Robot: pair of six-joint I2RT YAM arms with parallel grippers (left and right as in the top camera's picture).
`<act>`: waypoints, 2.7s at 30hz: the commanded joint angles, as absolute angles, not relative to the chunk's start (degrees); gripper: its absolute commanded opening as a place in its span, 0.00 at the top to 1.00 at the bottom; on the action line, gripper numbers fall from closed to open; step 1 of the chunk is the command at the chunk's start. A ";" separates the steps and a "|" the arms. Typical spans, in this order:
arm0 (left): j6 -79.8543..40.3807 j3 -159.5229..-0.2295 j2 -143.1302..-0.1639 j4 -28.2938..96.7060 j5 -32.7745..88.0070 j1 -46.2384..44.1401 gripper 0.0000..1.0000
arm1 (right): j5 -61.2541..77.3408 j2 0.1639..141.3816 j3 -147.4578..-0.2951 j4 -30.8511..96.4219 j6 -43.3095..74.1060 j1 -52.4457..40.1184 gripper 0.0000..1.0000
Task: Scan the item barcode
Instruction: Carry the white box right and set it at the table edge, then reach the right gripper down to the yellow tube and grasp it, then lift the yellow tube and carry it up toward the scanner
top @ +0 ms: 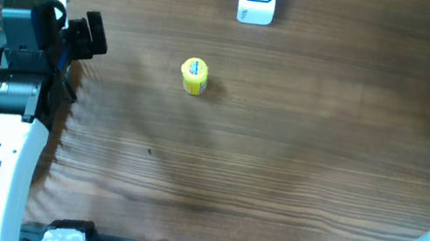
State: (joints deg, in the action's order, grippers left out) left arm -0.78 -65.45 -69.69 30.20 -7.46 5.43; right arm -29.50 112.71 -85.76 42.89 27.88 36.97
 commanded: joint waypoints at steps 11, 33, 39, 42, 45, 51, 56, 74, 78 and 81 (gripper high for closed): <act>-3.88 -63.75 -71.05 33.65 -4.51 5.58 0.00 | -0.25 95.00 -88.29 40.03 12.34 10.11 0.00; 5.61 -63.77 -56.25 37.50 1.96 1.43 0.00 | 5.17 115.83 -88.29 23.40 -13.96 -39.77 0.00; 11.60 -63.75 -56.73 44.12 1.87 -4.71 0.00 | 3.99 117.60 -88.29 21.21 -13.98 -40.66 0.00; 11.57 -63.75 -58.57 44.82 -0.19 -4.64 0.00 | 3.68 120.75 -88.29 21.10 -13.91 -40.66 0.00; 11.57 -63.75 -58.67 43.27 -0.78 -4.56 0.00 | 3.68 122.43 -88.29 20.34 -13.96 -40.66 0.00; 11.57 -63.75 -58.78 42.11 -2.04 -2.94 0.00 | 3.01 123.04 -88.29 17.17 -13.37 -40.64 0.23; 11.25 -63.75 -58.78 42.11 -2.02 -0.82 0.00 | 2.76 123.04 -88.29 17.69 -13.37 -40.64 0.36; 11.16 -63.75 -58.96 42.28 -2.00 -0.84 0.00 | 6.92 114.98 -88.29 40.47 -14.28 -30.33 0.74; 10.15 -63.75 -59.22 42.30 -2.00 -0.84 0.00 | 20.21 112.92 -88.29 46.61 -16.56 -24.12 0.75; 10.07 -63.75 -60.12 42.48 -1.98 -0.84 0.00 | 31.40 111.74 -88.29 49.80 -16.58 -20.49 0.75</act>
State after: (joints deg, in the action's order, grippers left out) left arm 10.41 -64.01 -59.05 42.46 -1.65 -1.30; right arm 18.02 114.83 -88.53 48.05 -15.35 -22.50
